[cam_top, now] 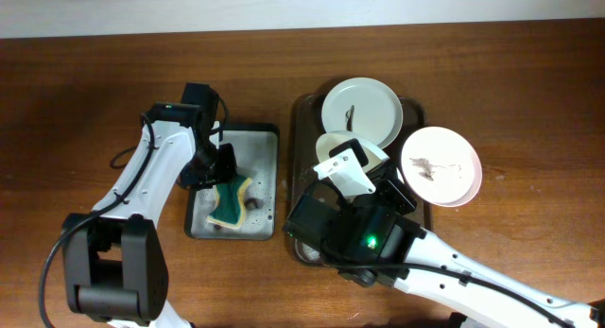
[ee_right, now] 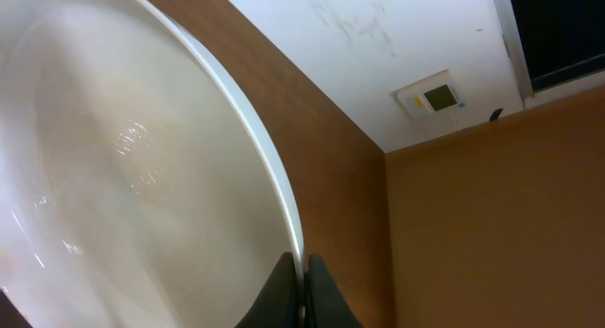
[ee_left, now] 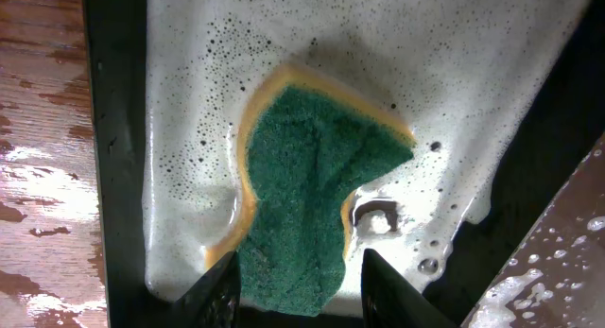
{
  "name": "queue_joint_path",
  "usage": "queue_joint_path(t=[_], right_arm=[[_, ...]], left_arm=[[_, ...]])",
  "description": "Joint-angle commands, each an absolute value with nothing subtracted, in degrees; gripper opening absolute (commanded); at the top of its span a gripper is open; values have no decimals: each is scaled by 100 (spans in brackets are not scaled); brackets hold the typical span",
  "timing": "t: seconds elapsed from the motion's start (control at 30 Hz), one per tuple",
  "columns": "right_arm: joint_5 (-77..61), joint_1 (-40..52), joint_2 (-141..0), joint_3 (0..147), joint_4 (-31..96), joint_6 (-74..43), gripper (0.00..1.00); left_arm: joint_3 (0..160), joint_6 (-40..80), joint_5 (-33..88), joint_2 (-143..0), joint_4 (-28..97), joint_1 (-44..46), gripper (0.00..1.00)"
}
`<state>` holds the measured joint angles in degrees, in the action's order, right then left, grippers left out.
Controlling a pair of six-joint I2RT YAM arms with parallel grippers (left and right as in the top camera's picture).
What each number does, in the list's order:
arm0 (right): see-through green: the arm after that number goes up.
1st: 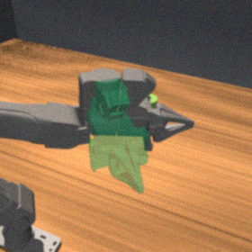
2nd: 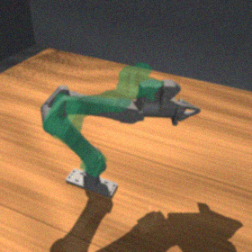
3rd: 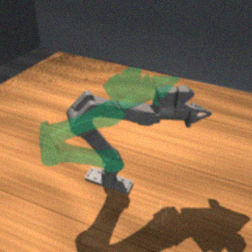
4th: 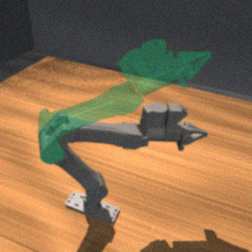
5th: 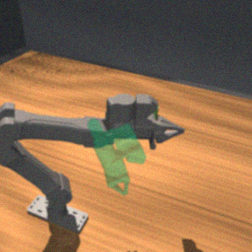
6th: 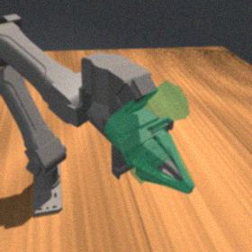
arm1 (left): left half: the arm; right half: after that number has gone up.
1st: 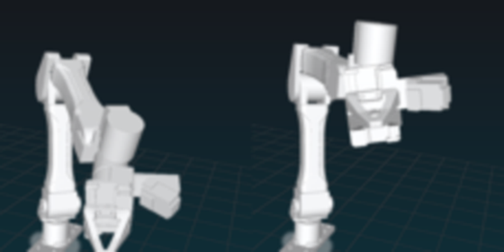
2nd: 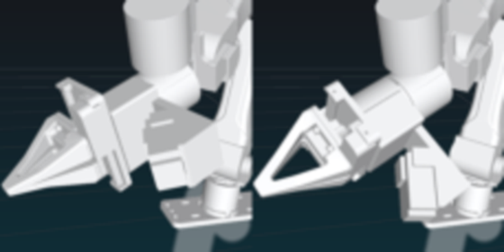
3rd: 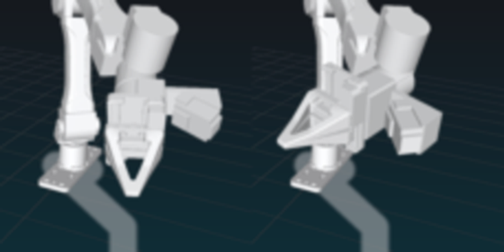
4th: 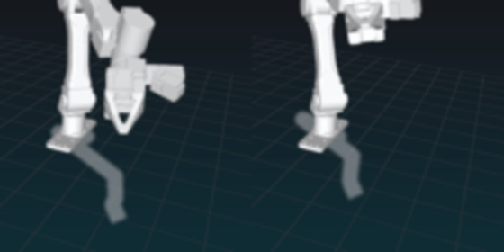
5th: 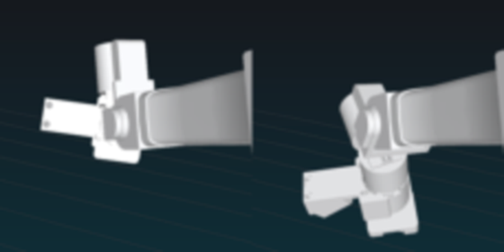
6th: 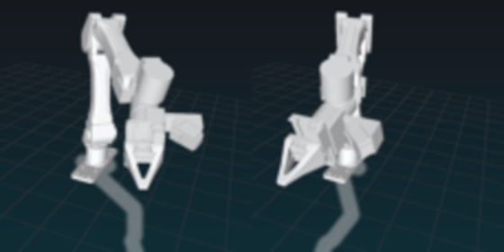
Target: Clean dirty plates on tray and stack at the side
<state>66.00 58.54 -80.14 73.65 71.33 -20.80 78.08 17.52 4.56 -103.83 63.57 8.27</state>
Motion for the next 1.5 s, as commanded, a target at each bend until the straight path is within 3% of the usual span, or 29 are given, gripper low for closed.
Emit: queue_joint_path(t=[0.0,0.07,0.17,0.43,0.6,0.83,0.9,1.1,1.2,1.47], right_arm=[[6801,5778,-7977,7470,7116,-2263,4],[6534,5717,-7977,7467,7096,-2408,4],[7262,5374,-7985,7441,7404,-2720,4],[3918,4097,-7985,7459,6788,-2506,4],[2309,3391,-7985,7459,6353,-1466,4],[-718,886,-7985,7459,6036,-836,4],[-1341,-458,-7985,7459,5981,-871,4],[-1249,-3385,-8187,7456,5384,-2043,4],[-1216,-4379,-8545,7456,5299,-2561,4],[-843,-5094,-10095,7452,5242,-2602,4]], left_arm=[[7802,1704,537,-10357,6368,819,40],[7802,1702,534,-10359,6366,819,40],[7802,1702,537,-10357,6388,819,40],[7802,1702,519,-10357,6392,819,42],[7802,1702,519,-10357,6453,819,41],[7802,1702,519,-10357,6499,819,41],[7802,1702,519,-10357,6497,819,41],[7802,1702,519,-10357,6497,819,42],[7802,1702,519,-10357,6514,819,42],[7802,1702,519,-10357,6517,819,45]])
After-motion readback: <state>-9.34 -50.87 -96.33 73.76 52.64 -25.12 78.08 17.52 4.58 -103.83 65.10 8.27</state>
